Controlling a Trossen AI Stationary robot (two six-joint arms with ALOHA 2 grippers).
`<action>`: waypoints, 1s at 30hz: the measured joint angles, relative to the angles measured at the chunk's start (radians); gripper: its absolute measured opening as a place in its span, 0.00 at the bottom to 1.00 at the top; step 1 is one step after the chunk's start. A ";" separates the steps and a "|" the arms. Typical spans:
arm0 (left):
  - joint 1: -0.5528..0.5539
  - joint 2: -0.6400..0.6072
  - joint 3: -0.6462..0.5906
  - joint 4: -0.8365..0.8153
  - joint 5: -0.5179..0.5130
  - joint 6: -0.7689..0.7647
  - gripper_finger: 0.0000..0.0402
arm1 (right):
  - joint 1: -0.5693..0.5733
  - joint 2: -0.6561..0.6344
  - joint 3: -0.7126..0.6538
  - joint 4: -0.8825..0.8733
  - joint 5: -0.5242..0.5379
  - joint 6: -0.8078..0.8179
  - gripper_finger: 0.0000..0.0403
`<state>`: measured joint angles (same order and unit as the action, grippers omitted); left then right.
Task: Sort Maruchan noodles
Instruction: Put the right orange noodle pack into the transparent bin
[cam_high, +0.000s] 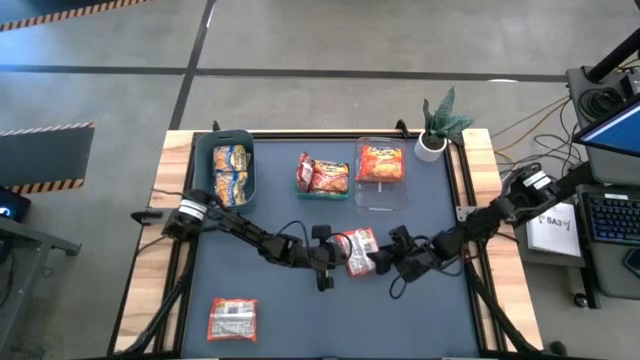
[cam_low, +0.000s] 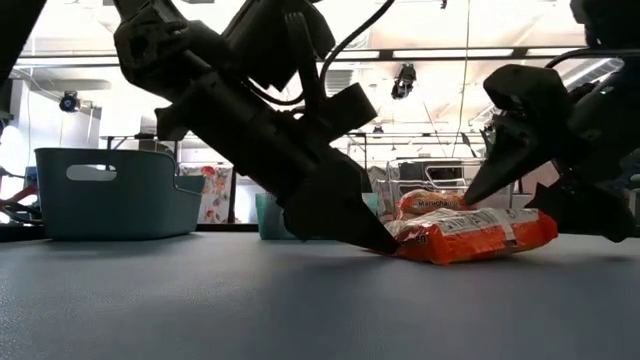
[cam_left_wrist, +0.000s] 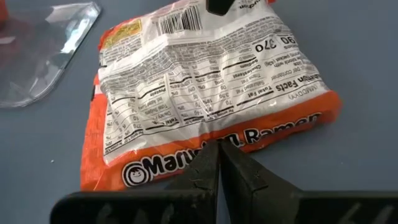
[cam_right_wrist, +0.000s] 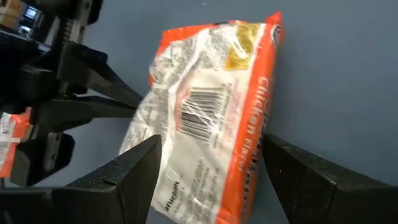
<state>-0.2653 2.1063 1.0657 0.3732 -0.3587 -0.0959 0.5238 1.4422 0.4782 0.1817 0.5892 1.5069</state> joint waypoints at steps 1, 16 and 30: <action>0.000 0.002 0.000 0.000 0.000 0.000 0.00 | -0.006 0.000 0.000 0.010 -0.006 -0.008 0.66; 0.000 0.005 0.000 -0.009 0.001 0.000 0.00 | -0.080 0.047 0.000 0.185 -0.117 -0.110 0.63; 0.002 -0.025 -0.004 -0.040 0.002 0.008 0.00 | -0.090 0.028 0.003 0.215 -0.157 -0.140 0.32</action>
<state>-0.2634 2.0818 1.0612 0.3332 -0.3565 -0.0880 0.4339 1.4706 0.4816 0.3970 0.4324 1.3664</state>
